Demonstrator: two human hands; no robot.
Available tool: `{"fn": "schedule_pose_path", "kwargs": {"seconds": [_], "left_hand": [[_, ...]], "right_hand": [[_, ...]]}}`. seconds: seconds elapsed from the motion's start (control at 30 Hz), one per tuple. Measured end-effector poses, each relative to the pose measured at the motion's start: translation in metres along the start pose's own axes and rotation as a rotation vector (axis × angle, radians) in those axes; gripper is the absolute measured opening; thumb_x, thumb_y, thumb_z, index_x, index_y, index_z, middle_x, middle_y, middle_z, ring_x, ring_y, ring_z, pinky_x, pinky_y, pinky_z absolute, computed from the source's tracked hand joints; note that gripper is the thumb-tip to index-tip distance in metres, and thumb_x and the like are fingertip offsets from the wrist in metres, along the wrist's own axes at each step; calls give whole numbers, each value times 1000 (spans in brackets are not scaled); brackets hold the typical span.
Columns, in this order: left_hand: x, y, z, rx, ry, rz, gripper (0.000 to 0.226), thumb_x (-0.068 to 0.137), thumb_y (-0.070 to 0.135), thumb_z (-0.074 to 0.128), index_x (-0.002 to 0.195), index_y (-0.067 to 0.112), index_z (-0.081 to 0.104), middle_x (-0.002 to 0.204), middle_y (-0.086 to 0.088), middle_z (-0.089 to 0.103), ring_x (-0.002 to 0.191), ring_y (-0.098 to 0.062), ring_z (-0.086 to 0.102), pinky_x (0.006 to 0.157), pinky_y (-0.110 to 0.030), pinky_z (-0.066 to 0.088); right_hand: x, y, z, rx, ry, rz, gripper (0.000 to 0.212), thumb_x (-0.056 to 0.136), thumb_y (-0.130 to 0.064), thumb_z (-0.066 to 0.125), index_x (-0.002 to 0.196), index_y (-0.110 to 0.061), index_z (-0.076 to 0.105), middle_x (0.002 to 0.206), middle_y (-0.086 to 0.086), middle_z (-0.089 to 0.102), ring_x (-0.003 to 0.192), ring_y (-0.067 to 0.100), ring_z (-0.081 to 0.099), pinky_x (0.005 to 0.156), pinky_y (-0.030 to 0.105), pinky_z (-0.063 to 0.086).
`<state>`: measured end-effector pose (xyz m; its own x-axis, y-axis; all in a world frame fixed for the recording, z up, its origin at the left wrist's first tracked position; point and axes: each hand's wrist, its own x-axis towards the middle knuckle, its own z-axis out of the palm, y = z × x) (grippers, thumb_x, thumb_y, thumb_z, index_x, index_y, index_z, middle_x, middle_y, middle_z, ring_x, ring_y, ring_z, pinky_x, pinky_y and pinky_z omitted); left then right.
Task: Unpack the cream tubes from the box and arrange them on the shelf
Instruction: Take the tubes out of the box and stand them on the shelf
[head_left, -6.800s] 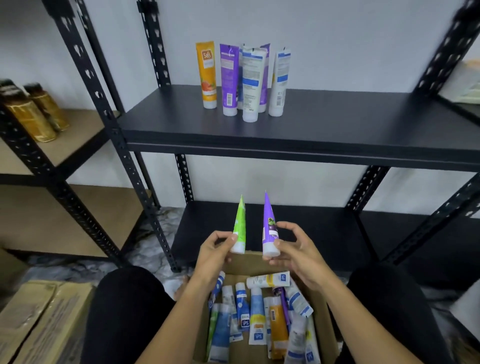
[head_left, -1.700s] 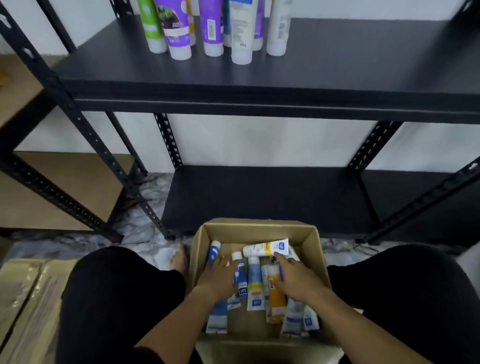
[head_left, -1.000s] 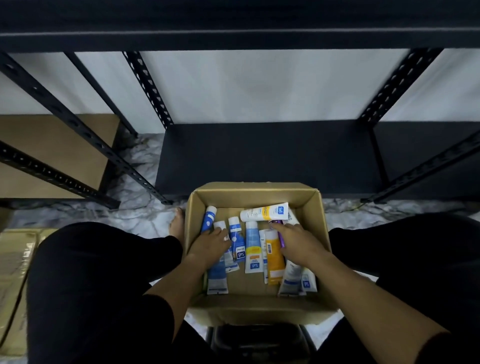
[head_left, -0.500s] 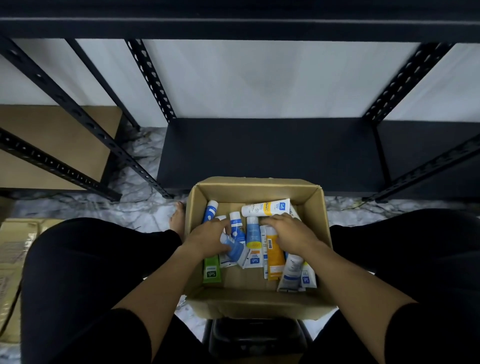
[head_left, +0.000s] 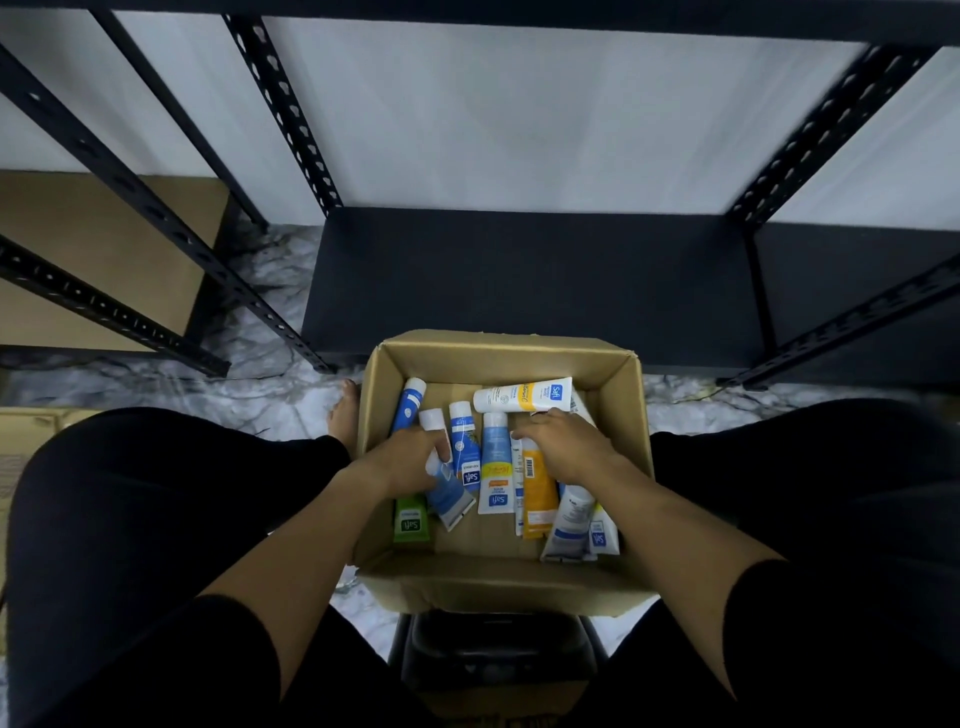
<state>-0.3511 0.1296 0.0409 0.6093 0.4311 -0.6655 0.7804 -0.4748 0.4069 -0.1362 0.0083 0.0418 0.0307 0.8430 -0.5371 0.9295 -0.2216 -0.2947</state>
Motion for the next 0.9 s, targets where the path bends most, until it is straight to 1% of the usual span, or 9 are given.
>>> {"fn": "schedule_pose_path", "kwargs": {"seconds": [0.17, 0.27, 0.37, 0.5, 0.57, 0.67, 0.77, 0.8, 0.9], "left_hand": [[0, 4, 0, 61, -35, -3, 36, 87, 14, 67, 120, 24, 57, 127, -2, 49, 114, -18, 51, 97, -32, 48], [-3, 8, -3, 113, -51, 1, 37, 86, 17, 67, 120, 27, 56, 125, -2, 51, 112, -19, 52, 94, -33, 49], [-9, 14, -7, 136, -21, 17, 33, 85, 22, 67, 117, 28, 58, 121, -1, 55, 107, -18, 55, 88, -31, 49], [-19, 18, -16, 54, 128, -18, 25, 84, 33, 68, 107, 33, 60, 112, 3, 61, 101, -18, 59, 82, -33, 51], [-23, 21, -21, 31, 231, -36, 22, 83, 32, 68, 103, 34, 59, 103, 3, 63, 97, -18, 61, 77, -31, 48], [-29, 26, -28, -15, 425, -90, 25, 86, 31, 66, 110, 27, 60, 93, 2, 58, 89, -18, 56, 72, -29, 38], [-30, 28, -29, -54, 532, -109, 31, 87, 29, 67, 116, 21, 60, 107, -5, 64, 99, -24, 59, 78, -33, 41], [-30, 30, -29, -6, 540, -105, 33, 87, 29, 67, 118, 21, 59, 115, -5, 62, 104, -24, 59, 82, -33, 41], [-31, 34, -26, 202, 474, -123, 40, 91, 34, 63, 128, 22, 54, 131, -2, 51, 114, -25, 56, 94, -37, 40]], "right_hand": [[0, 3, -5, 24, -55, 5, 58, 84, -2, 67, 133, -30, 55, 138, -3, 49, 126, 22, 47, 97, 35, 43], [0, 3, -9, 30, -145, 32, 57, 80, -12, 75, 131, -30, 57, 131, 0, 47, 121, 24, 49, 93, 37, 49], [-2, 5, -16, 119, -139, 76, 50, 74, -25, 80, 121, -28, 63, 116, 0, 49, 105, 21, 54, 83, 35, 51], [-10, 10, -32, 274, -27, 170, 31, 64, -25, 80, 90, -32, 65, 99, -4, 64, 83, 13, 61, 63, 29, 51], [-16, 13, -41, 323, 36, 240, 27, 65, -28, 79, 88, -29, 65, 88, -5, 63, 75, 13, 61, 56, 26, 46], [-26, 15, -46, 402, 129, 347, 23, 70, -36, 74, 85, -21, 65, 82, -2, 65, 75, 17, 64, 56, 27, 46], [-30, 16, -40, 572, 126, 411, 19, 79, -39, 73, 87, -22, 69, 80, -2, 67, 75, 16, 64, 57, 25, 43], [-31, 16, -37, 614, 101, 427, 20, 81, -40, 73, 87, -21, 69, 80, -2, 66, 75, 16, 63, 59, 25, 44], [-32, 14, -29, 655, 45, 445, 30, 84, -40, 75, 69, -18, 63, 68, -2, 61, 67, 16, 60, 60, 26, 44]]}}
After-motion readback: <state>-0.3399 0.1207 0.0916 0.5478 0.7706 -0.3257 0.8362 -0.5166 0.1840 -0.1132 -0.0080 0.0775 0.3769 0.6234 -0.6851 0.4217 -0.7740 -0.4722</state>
